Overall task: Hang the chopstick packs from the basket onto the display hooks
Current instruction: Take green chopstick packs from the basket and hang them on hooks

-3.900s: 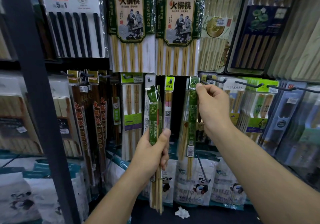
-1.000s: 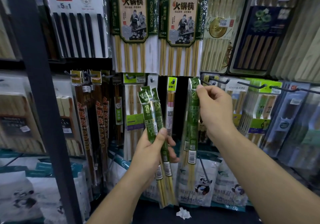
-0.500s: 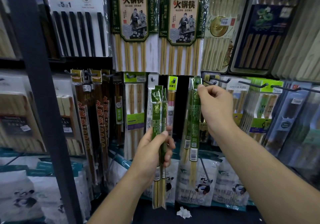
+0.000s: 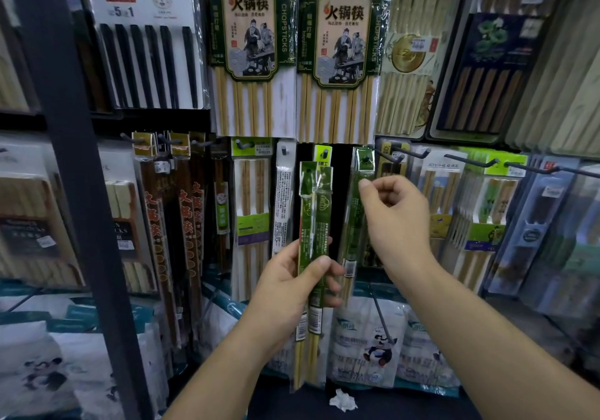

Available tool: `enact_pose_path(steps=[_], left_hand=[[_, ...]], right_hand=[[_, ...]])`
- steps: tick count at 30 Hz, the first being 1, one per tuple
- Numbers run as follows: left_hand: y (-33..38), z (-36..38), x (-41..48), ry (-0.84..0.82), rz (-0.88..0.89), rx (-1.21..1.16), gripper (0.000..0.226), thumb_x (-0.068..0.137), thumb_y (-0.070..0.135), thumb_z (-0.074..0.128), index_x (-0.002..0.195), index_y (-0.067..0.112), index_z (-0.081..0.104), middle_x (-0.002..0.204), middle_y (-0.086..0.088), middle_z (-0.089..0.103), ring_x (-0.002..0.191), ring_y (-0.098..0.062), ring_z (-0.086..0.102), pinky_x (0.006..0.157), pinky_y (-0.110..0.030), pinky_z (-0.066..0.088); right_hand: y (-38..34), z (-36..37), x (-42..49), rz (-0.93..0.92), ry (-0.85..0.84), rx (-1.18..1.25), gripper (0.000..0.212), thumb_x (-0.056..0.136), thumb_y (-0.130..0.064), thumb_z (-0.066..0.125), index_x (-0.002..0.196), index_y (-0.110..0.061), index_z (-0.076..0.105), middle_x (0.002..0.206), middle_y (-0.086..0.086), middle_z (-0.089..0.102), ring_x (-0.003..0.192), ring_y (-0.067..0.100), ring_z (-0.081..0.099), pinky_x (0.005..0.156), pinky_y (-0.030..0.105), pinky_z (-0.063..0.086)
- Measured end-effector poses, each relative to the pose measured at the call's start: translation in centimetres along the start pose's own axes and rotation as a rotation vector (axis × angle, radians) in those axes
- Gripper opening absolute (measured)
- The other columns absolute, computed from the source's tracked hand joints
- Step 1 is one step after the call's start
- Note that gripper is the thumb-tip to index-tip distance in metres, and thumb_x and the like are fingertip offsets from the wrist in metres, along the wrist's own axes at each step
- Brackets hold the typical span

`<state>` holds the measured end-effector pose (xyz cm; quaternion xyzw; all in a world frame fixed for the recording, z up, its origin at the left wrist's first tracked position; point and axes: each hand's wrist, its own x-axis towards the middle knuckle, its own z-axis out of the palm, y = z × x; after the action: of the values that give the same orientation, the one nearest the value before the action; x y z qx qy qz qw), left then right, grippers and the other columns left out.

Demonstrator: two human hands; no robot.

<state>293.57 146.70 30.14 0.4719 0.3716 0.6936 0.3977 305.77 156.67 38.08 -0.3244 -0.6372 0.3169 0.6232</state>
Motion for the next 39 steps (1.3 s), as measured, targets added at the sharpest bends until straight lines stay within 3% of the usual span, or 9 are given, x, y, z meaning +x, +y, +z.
enact_pose_path(steps=[4,12,15,19,23,29,33,37,39], left_hand=[[-0.1,0.2,-0.1,-0.012,-0.003,0.000,0.023,0.097,0.011,0.064,0.096,0.030,0.078,0.100,-0.016,0.078,0.075,-0.018,0.072,0.064,-0.033,0.062],[-0.4,-0.1,0.0,0.006,-0.027,-0.042,0.025,0.093,0.029,0.062,0.115,0.021,0.072,0.112,-0.011,0.078,0.105,-0.026,0.075,0.079,-0.038,0.064],[-0.3,-0.4,0.1,0.075,-0.016,0.032,0.021,0.102,0.025,0.055,0.115,0.012,0.065,0.092,0.000,0.077,0.084,-0.014,0.072,0.070,-0.027,0.059],[0.0,-0.6,0.0,0.086,-0.042,0.083,0.018,0.108,0.022,0.047,0.109,0.010,0.061,0.070,0.003,0.059,0.056,-0.011,0.050,0.051,-0.027,0.046],[-0.1,-0.5,-0.1,0.059,-0.064,0.077,0.015,0.108,0.022,0.049,0.108,0.013,0.061,0.068,0.004,0.056,0.054,-0.011,0.046,0.049,-0.026,0.044],[-0.3,-0.7,0.0,0.049,-0.065,0.081,0.014,0.108,0.021,0.050,0.106,0.017,0.063,0.068,0.004,0.055,0.054,-0.011,0.045,0.048,-0.026,0.042],[-0.2,-0.7,0.0,0.036,-0.075,0.056,0.023,0.108,0.020,0.050,0.096,0.027,0.069,0.068,0.004,0.054,0.053,-0.011,0.043,0.047,-0.026,0.039],[-0.1,-0.6,0.0,0.044,-0.082,0.054,0.018,0.108,0.019,0.050,0.101,0.022,0.067,0.068,0.003,0.053,0.052,-0.011,0.041,0.046,-0.025,0.037],[-0.1,-0.6,0.0,0.048,-0.080,0.064,0.015,0.108,0.018,0.050,0.104,0.017,0.064,0.067,0.004,0.053,0.052,-0.011,0.040,0.046,-0.025,0.036]], right_hand=[[-0.7,0.6,-1.7,-0.030,-0.194,0.055,0.013,0.096,-0.034,0.067,0.088,-0.024,0.072,0.082,0.001,0.071,0.073,0.009,0.063,0.066,0.020,0.053],[-1.5,0.4,-0.9,0.004,-0.159,0.066,0.021,0.098,-0.026,0.066,0.078,-0.024,0.072,0.061,-0.014,0.059,0.060,0.000,0.053,0.057,0.015,0.047],[-1.8,0.0,0.4,0.037,-0.077,0.088,0.024,0.099,-0.028,0.064,0.078,-0.018,0.070,0.059,-0.009,0.050,0.056,0.006,0.045,0.050,0.018,0.040],[-1.5,-0.1,1.8,0.061,-0.027,0.110,0.033,0.100,-0.028,0.062,0.077,-0.006,0.064,0.056,-0.006,0.041,0.052,0.010,0.037,0.048,0.017,0.039],[-0.8,0.1,2.7,0.052,-0.004,0.114,0.042,0.101,-0.029,0.062,0.077,0.005,0.057,0.052,-0.007,0.034,0.052,0.012,0.032,0.058,0.009,0.046],[-0.2,0.4,3.0,0.056,0.024,0.104,0.043,0.100,-0.026,0.062,0.072,0.006,0.052,0.045,-0.013,0.031,0.044,0.007,0.029,0.060,-0.002,0.042],[0.4,0.5,3.0,0.064,0.035,0.063,0.044,0.099,-0.028,0.064,0.067,0.000,0.051,0.045,-0.014,0.030,0.043,0.006,0.029,0.059,0.001,0.044],[0.9,0.7,3.2,0.017,0.033,-0.057,0.041,0.099,-0.034,0.062,0.064,-0.013,0.056,0.044,-0.014,0.040,0.044,0.003,0.038,0.056,0.017,0.041],[1.1,1.0,3.5,-0.013,0.047,-0.104,0.039,0.099,-0.035,0.061,0.064,-0.019,0.058,0.046,-0.017,0.047,0.046,0.000,0.044,0.050,0.011,0.037]])
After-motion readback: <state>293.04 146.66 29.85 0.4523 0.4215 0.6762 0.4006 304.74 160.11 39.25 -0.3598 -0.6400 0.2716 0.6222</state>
